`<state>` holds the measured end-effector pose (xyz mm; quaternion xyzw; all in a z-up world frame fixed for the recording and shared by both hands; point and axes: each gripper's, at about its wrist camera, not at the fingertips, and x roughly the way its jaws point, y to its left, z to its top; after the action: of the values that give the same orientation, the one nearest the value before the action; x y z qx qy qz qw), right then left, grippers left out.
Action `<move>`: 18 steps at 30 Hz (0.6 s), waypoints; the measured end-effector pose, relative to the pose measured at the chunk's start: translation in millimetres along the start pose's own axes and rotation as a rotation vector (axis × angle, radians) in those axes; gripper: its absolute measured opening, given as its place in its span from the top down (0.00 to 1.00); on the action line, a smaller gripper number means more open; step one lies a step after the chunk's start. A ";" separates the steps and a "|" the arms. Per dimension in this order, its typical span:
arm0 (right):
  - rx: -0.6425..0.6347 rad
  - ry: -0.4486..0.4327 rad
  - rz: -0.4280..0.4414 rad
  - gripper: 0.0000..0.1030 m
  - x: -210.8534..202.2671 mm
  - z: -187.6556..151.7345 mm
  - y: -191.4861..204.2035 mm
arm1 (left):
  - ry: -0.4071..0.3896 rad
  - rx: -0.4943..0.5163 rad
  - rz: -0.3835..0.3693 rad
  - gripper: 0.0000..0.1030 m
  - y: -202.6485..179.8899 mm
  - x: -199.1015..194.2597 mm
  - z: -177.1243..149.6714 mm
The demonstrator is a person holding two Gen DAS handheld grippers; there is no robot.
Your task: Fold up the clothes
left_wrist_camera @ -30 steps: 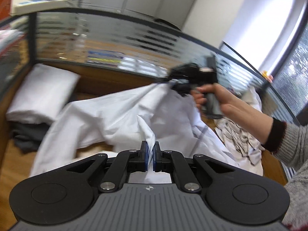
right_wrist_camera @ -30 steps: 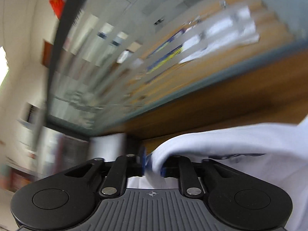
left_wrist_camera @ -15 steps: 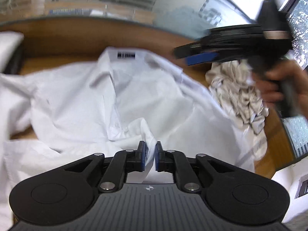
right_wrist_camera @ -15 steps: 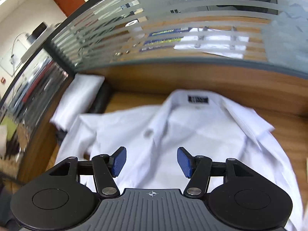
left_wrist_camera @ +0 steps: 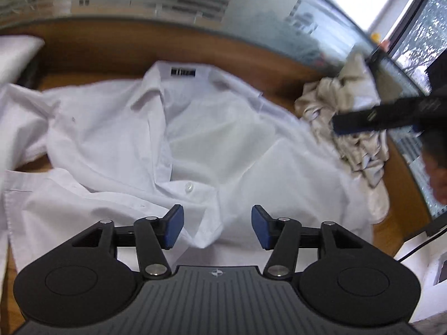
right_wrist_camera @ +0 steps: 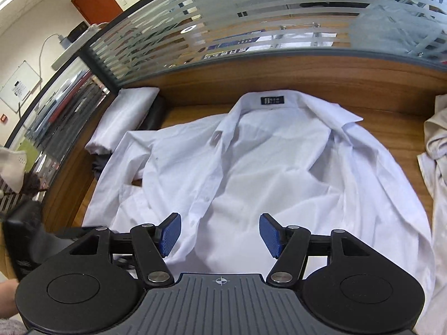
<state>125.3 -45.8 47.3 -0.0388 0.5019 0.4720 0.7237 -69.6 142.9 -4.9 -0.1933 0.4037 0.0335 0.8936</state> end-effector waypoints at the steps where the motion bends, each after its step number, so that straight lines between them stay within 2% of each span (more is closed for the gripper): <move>1: 0.000 0.000 0.002 0.36 -0.1 -4.4 4.3 | -0.014 -0.004 0.006 0.37 1.5 -11.2 -2.2; 5: -0.001 0.009 0.035 0.36 9.5 -22.0 28.0 | -0.049 -0.025 0.060 0.36 15.7 -49.5 -14.2; 9: -0.021 0.017 0.070 0.36 25.9 -40.5 58.5 | -0.061 -0.050 0.114 0.36 47.2 -80.1 -31.4; 14: -0.013 0.021 0.099 0.36 46.7 -72.6 95.2 | -0.054 -0.058 0.189 0.37 99.8 -96.2 -57.6; 18: -0.061 0.032 0.059 0.36 61.0 -110.6 126.7 | -0.026 -0.067 0.207 0.41 137.1 -99.9 -79.6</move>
<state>-39.4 4.8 -0.9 -0.0536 0.4999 0.5076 0.6997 -222.7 249.4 -22.9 -0.1798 0.4086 0.1415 0.8836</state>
